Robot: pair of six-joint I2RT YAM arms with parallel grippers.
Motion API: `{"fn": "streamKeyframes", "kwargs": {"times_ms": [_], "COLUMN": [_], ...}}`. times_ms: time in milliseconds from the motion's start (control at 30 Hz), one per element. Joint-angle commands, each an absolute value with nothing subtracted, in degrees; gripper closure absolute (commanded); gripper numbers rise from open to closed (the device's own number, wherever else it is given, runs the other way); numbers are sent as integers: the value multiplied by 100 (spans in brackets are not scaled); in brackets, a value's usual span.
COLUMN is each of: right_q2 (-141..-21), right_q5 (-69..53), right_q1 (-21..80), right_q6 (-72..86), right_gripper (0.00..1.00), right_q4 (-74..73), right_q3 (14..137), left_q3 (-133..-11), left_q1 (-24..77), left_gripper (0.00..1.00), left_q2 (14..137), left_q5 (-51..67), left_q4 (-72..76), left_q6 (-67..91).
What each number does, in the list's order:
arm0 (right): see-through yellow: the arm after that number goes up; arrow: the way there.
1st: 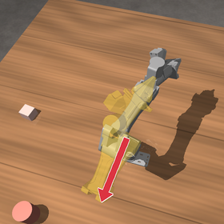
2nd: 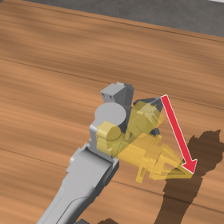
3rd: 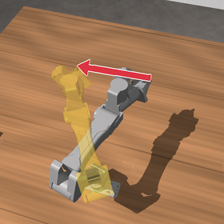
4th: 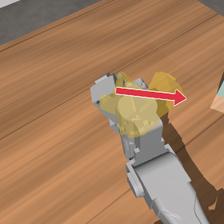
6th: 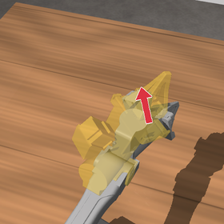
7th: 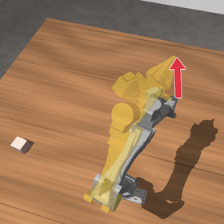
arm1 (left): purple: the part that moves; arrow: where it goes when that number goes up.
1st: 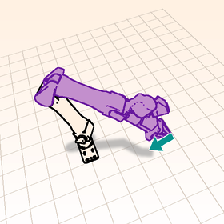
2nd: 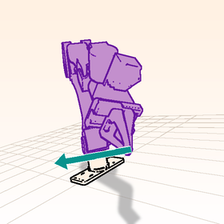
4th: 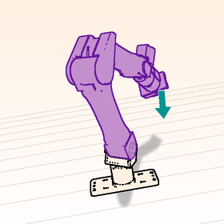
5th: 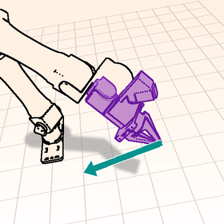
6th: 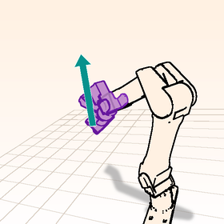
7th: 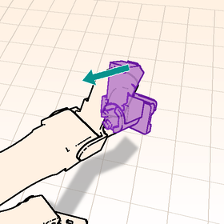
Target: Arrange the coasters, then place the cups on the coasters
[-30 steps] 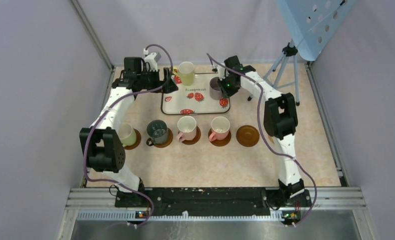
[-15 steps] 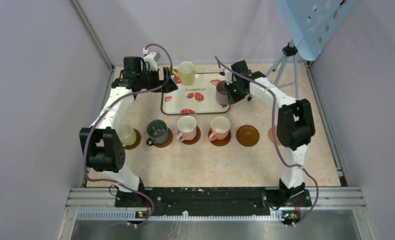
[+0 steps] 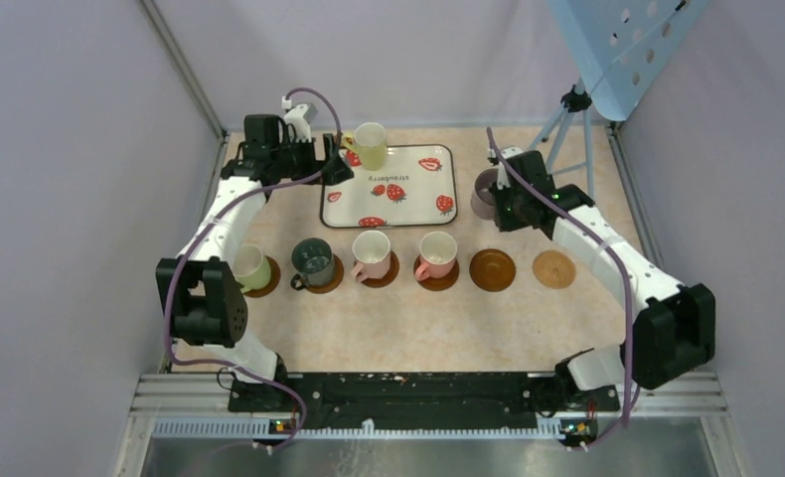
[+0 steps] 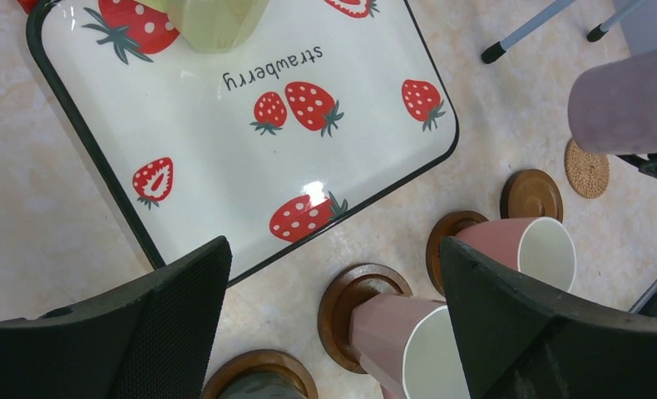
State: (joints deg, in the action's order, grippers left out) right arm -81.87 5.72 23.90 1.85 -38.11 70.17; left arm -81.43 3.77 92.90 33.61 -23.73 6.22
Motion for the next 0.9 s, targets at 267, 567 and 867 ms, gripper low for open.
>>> {"fn": "streamKeyframes", "kwargs": {"times_ms": [267, 567, 867], "right_q2": [-6220, -6122, -6341], "right_q5": [893, 1188, 1518], "right_q1": [2545, 2952, 3185], "right_q6": [2070, 2396, 2565], "right_gripper": [100, 100, 100], "right_q4": [-4049, -3738, -3197], "right_q3": [5466, 4812, 4359], "left_q3": [-7624, -7454, -7455], "left_q1": [350, 352, 352], "left_gripper": [1, 1, 1], "left_q2": [8754, 8596, 8601], "left_q5": [3173, 2904, 2851], "left_q4": [-2042, -1969, -1986], "left_q6": [1224, 1421, 1332]}}
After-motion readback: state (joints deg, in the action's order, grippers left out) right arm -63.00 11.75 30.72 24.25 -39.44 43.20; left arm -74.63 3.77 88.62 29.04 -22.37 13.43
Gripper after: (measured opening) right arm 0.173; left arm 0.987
